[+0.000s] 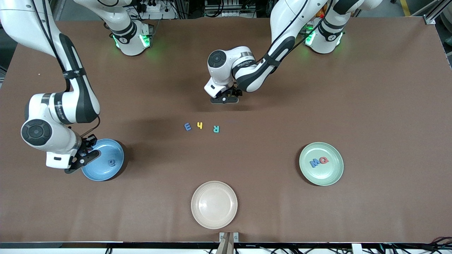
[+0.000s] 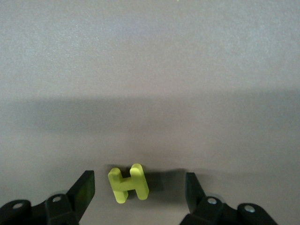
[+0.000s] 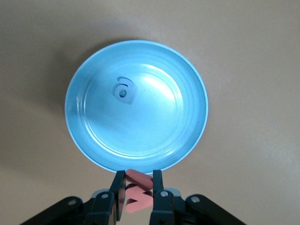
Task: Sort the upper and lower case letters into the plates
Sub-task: 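Place the m on the blue plate while the left gripper lifts the H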
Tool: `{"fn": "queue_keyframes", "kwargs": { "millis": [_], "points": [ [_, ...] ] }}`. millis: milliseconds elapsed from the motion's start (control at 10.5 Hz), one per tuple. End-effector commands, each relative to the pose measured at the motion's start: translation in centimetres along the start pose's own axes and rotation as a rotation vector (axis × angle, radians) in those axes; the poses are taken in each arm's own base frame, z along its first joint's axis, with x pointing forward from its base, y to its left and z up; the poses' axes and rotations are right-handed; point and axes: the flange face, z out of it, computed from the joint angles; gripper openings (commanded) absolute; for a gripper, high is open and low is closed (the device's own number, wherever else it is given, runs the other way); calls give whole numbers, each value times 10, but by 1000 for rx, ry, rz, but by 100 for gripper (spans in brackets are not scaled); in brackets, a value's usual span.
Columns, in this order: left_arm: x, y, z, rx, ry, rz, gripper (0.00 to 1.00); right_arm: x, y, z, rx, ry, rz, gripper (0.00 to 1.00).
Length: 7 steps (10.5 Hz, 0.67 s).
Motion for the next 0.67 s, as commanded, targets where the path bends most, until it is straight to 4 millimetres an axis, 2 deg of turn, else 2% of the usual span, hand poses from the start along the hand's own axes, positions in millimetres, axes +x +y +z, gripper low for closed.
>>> {"fn": "queue_keyframes", "kwargs": {
  "millis": [0, 95, 191, 381, 572],
  "points": [
    [-11, -18, -16, -42, 53, -33, 86, 0, 1, -4, 20, 28, 10, 99],
    [-10, -23, -17, -39, 55, -38, 85, -7, 16, 2, 25, 28, 10, 100],
    [-13, -26, -16, -35, 49, -36, 81, -7, 17, 3, 36, 35, 6, 100],
    [-14, -33, -12, -33, 47, -37, 81, -4, 12, 1, 48, 41, 7, 100],
    [-18, -32, -9, -56, 47, -34, 76, 0, 6, 1, 62, 43, 11, 100]
  ]
}}
